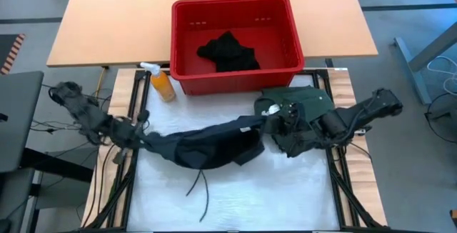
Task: Fold Laundry from Bin
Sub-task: Fold the dark blue shorts
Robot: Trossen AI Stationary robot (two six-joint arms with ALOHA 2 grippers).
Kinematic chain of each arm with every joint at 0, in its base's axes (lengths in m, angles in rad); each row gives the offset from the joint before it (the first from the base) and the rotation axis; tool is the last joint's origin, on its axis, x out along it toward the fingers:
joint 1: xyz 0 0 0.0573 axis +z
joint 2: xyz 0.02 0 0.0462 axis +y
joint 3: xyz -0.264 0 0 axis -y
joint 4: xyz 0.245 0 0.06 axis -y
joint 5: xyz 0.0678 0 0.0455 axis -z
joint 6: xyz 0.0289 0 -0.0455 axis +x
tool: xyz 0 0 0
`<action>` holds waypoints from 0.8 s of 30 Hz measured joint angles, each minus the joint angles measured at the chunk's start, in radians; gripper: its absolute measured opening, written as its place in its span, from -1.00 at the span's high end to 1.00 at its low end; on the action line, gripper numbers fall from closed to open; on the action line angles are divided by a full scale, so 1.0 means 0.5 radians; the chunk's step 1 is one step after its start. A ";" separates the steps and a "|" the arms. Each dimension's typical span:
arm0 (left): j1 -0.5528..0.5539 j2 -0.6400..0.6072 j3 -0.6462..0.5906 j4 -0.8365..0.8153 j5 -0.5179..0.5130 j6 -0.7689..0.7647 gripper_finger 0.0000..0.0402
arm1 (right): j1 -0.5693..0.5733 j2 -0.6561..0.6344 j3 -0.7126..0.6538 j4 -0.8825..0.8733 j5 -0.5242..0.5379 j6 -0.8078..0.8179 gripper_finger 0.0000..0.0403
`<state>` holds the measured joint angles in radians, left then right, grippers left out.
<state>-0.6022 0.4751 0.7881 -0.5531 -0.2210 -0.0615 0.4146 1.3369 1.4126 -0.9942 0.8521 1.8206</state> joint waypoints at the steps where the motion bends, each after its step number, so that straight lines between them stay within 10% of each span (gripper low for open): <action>1: 0.000 0.003 -0.056 0.056 -0.004 -0.004 1.00 | -0.029 -0.006 -0.042 0.076 -0.026 -0.038 0.88; 9: -0.001 -0.003 -0.181 0.017 -0.315 -0.057 1.00 | -0.584 0.024 -0.131 0.323 -0.797 -0.948 0.88; 16: -0.001 0.016 -0.238 -0.230 -0.598 -0.739 1.00 | -1.066 0.372 -0.132 0.581 -1.759 -1.884 0.88; 24: 0.000 0.015 -0.316 -0.413 -0.928 -1.362 1.00 | -1.398 0.732 -0.132 0.988 -2.635 -2.386 0.44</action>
<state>-0.6022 0.4828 0.6300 -0.7595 -0.6851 -0.7423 -0.2847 1.7031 1.3468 -0.5004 -0.4652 0.6275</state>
